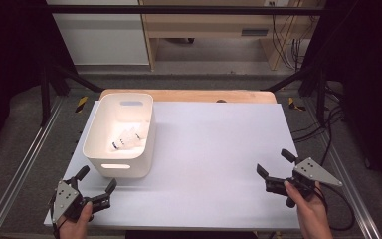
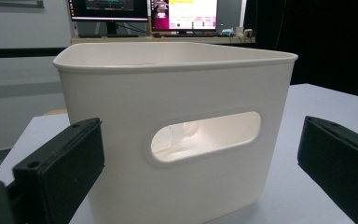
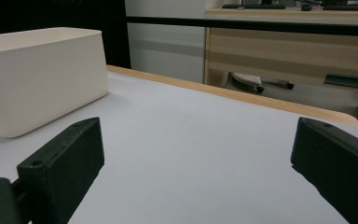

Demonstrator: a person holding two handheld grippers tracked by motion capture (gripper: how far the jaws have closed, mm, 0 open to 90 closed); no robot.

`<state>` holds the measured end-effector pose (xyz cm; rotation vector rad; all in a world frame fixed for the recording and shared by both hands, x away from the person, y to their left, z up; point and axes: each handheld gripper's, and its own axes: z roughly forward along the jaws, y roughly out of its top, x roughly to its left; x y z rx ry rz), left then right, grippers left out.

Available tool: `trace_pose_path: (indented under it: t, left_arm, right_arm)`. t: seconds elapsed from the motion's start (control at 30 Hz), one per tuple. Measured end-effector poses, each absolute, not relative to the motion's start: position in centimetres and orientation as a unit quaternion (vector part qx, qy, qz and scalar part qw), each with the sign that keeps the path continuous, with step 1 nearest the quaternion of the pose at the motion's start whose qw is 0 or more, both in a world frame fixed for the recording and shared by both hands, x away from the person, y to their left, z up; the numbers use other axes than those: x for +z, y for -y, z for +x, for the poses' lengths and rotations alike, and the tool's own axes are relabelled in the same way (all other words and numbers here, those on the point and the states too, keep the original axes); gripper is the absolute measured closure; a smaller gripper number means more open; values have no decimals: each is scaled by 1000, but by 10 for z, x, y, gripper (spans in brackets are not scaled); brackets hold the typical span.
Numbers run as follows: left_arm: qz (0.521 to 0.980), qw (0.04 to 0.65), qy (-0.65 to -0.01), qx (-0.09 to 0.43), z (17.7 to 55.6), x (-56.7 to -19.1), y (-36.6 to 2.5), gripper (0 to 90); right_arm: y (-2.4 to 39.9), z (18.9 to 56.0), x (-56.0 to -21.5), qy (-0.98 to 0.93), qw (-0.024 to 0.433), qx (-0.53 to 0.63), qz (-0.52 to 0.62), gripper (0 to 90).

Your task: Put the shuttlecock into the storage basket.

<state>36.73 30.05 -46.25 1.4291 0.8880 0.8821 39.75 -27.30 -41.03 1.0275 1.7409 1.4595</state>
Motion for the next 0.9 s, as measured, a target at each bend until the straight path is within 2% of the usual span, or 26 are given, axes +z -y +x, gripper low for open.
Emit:
trace_pose_path:
  t: [0.9]
  left_arm:
    - [617,582,-373,376,367,-462,-299,5]
  right_arm:
    - [276,381,-437,-655,316,572,379,25]
